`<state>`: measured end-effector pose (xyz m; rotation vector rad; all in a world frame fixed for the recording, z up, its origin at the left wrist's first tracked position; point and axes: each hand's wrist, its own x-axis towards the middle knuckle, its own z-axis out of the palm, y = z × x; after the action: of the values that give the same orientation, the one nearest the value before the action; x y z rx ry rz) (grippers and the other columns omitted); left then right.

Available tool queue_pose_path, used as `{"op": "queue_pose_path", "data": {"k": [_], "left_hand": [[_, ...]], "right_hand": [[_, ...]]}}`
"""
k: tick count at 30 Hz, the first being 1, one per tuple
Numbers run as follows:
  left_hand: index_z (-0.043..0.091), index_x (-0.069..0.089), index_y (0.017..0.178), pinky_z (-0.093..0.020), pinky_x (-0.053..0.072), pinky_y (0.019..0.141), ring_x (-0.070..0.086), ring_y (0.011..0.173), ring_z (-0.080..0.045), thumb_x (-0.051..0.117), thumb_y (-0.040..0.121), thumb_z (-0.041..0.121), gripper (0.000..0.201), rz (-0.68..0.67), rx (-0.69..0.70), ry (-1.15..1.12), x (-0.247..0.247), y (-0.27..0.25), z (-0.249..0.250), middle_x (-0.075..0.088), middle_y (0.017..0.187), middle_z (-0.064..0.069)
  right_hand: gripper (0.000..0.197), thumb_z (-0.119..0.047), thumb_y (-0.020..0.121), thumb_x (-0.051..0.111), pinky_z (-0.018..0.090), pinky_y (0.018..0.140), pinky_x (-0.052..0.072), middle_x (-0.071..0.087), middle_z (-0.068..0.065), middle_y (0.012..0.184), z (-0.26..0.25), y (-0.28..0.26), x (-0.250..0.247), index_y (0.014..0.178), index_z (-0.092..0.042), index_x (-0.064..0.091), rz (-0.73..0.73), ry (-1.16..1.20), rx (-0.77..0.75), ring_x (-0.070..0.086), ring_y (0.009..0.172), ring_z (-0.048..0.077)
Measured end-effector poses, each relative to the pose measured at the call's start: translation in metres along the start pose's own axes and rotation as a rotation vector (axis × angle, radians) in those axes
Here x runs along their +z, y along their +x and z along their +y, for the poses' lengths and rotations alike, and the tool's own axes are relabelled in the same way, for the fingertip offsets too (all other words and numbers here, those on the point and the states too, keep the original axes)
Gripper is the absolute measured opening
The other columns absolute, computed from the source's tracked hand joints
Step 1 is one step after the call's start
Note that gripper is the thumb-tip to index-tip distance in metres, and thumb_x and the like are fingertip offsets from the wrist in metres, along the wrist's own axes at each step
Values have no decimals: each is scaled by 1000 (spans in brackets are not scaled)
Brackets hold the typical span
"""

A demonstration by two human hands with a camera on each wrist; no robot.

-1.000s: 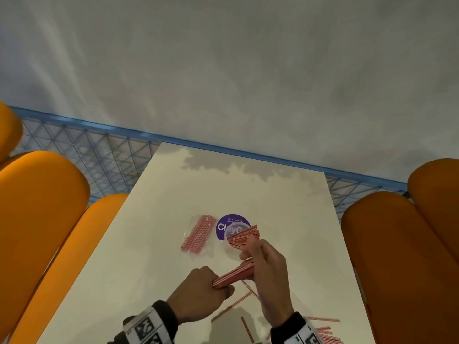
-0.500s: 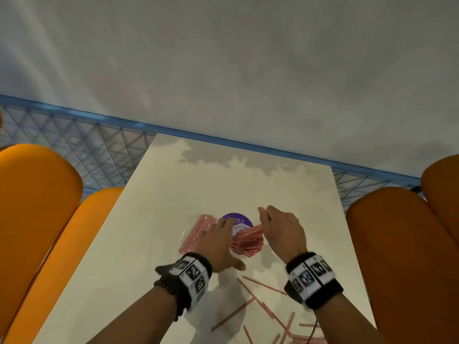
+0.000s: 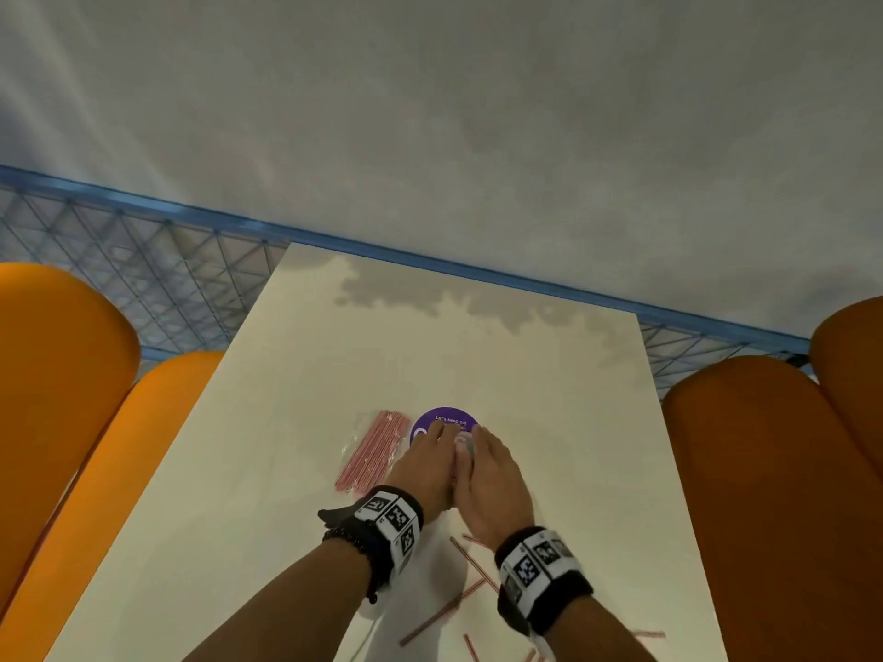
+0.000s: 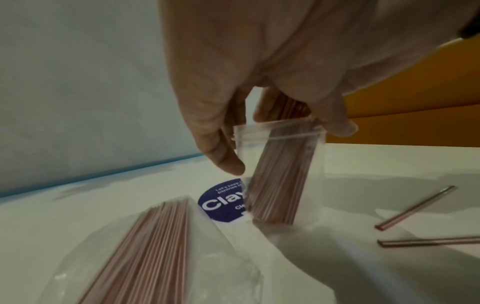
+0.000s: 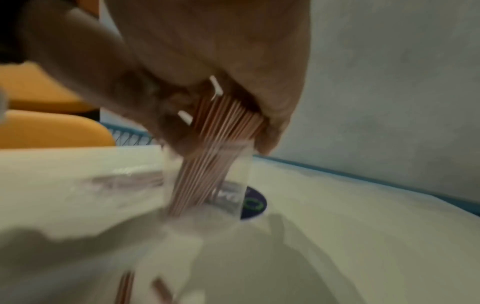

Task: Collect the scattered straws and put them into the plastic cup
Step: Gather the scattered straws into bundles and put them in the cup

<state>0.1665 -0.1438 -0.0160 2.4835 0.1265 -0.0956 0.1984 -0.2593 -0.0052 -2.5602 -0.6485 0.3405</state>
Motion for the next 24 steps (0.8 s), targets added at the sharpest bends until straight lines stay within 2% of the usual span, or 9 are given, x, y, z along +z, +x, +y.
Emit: {"op": "queue_pose_path", "data": {"k": [2,5,7,10,14,18,22,23,24], "left_hand": [[13,39,137,-37,38,104,42,121,-25,71,80,23,66,18,-16,-5,2,-2,-1,43,133,-5],[16,34,138,-41,43,102,41,122,-22,86,60,39,97,-66,-106,-71,0,-2,-5,41,134,0],[18,33,138,-43,44,101,41,122,-21,88,56,41,102,-102,-140,-82,-2,-1,-5,41,134,1],[19,33,137,-43,46,99,43,119,-20,88,57,40,99,-107,-133,-72,-3,-3,-4,41,132,2],[19,33,138,-44,47,96,45,119,-22,88,58,40,100,-108,-150,-83,-3,-4,-5,41,133,1],[16,26,144,-44,43,102,42,126,-26,87,61,37,105,-129,-133,-79,-3,-5,-5,37,142,-3],[16,4,151,-52,35,109,27,140,-31,85,63,41,122,-141,-151,-88,-14,-16,2,18,158,-6],[17,6,152,-51,36,107,30,138,-31,83,66,44,118,-93,-141,-63,-20,-24,5,21,157,-7],[14,16,150,-45,40,103,38,131,-29,77,71,47,105,-11,-111,-41,-24,-32,7,32,151,-9]], "right_hand": [[48,-36,101,23,37,105,40,55,8,131,2,-6,8,126,-9,54,78,39,-39,50,121,24],[36,-28,95,32,43,80,52,62,6,95,11,4,6,93,-10,63,244,-51,-106,54,89,24],[28,-24,94,39,40,73,53,59,7,87,14,12,3,86,-9,61,241,-88,-97,52,82,24],[22,-26,98,46,32,65,53,56,7,97,14,17,1,93,-8,59,194,-101,-65,57,82,22],[24,-27,101,38,34,65,53,50,5,98,13,23,2,96,-10,53,109,-107,-27,55,77,19],[12,-23,98,39,31,63,50,45,4,104,14,26,-5,99,-13,45,-4,-178,-40,49,78,17],[32,-44,99,36,35,67,51,38,-2,115,19,7,-38,116,-18,44,64,38,-29,59,81,19],[30,-43,99,38,34,69,50,40,-2,113,27,0,-47,114,-19,46,94,81,-20,58,79,17],[22,-38,98,43,34,71,48,44,-1,109,42,-7,-55,107,-19,49,103,102,-1,56,79,16]]}}
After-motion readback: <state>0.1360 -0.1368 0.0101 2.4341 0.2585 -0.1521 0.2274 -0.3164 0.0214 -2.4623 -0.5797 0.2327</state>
